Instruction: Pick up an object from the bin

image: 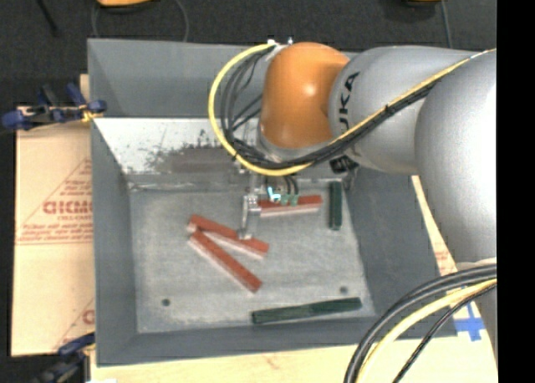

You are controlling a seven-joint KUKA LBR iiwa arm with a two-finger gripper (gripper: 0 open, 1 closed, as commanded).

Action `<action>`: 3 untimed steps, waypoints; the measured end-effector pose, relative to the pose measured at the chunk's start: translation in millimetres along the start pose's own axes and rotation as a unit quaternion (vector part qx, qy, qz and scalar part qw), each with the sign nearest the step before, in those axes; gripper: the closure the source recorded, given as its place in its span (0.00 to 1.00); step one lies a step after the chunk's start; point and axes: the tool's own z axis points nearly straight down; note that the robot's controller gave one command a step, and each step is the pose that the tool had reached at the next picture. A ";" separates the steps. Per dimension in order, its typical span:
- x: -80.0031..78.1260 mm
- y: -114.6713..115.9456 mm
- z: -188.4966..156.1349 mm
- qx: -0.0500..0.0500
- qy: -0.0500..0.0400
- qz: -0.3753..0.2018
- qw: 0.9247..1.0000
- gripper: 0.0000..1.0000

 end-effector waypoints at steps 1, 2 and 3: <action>26.9 3.5 73.0 0.000 0.000 0.004 1.000 0.00; 21.5 2.5 64.3 0.000 -0.007 0.006 1.000 1.00; 9.5 -4.7 -70.2 0.001 -0.008 -0.024 1.000 1.00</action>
Offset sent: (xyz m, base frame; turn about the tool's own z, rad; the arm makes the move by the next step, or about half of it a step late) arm -0.0259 0.0041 -0.0698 0.0120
